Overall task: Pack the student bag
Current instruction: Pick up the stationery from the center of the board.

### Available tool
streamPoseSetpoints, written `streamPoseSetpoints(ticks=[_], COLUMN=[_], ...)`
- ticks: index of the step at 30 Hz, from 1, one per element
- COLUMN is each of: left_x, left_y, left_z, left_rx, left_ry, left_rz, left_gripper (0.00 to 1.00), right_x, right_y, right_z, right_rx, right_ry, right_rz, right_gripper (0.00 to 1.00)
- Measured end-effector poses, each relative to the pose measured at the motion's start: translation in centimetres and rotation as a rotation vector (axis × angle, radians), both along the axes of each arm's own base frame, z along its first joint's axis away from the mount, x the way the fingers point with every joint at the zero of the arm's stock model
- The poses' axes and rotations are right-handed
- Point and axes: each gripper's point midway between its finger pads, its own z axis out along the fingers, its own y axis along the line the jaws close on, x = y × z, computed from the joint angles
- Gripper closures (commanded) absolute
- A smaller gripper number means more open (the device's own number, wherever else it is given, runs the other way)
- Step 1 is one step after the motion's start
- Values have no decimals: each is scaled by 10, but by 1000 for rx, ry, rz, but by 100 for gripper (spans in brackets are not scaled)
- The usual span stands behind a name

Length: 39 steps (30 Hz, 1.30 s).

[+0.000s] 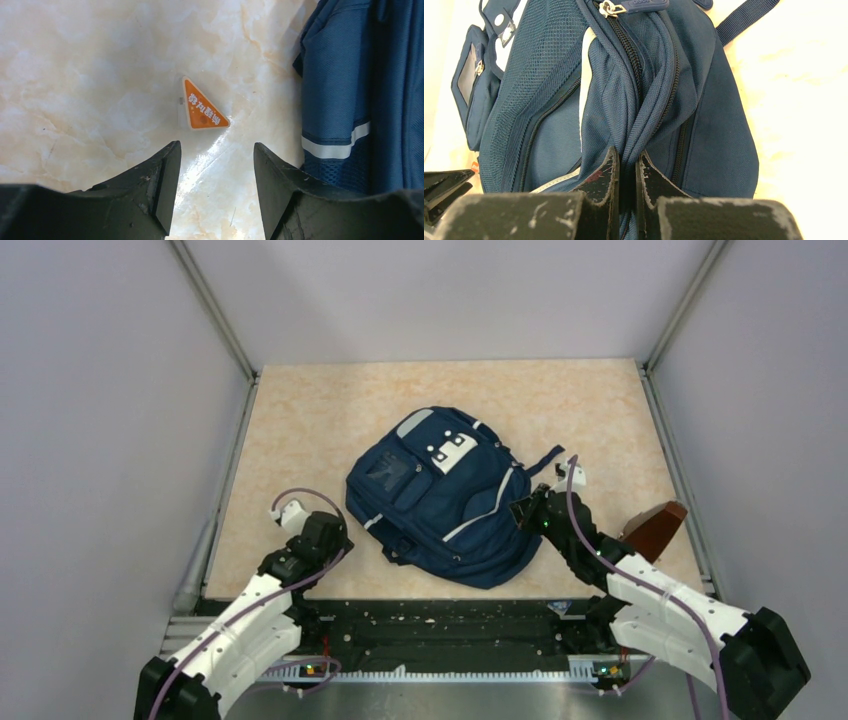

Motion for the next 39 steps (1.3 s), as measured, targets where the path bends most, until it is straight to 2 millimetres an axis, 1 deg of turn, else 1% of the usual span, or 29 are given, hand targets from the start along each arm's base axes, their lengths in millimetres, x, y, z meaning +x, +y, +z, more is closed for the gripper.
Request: streamPoseSetpoints(ticks=[5, 9, 14, 21, 26, 30, 33, 39], left_x=[0, 2, 9, 15, 14, 19, 25, 20], left_y=[4, 6, 8, 12, 17, 18, 17, 22], left_z=[-4, -3, -5, -6, -16, -13, -5, 5], left_rx=[-2, -6, 2, 11, 8, 0, -12, -5], left_ry=[3, -6, -12, -24, -18, -39, -83, -117], left_rz=[27, 39, 49, 56, 81, 88, 90, 91], left_gripper=[42, 46, 54, 60, 73, 91, 99, 100], right_x=[0, 0, -1, -1, -1, -2, -2, -2], right_y=[0, 0, 0, 0, 0, 0, 0, -1], right_z=[0, 0, -2, -1, 0, 1, 1, 1], right_rx=[0, 0, 4, 7, 9, 10, 10, 9], right_ry=[0, 0, -4, -7, -9, -10, -10, -10], right_rz=[0, 0, 1, 1, 3, 4, 4, 5], right_gripper=[100, 100, 100, 100, 100, 100, 100, 100])
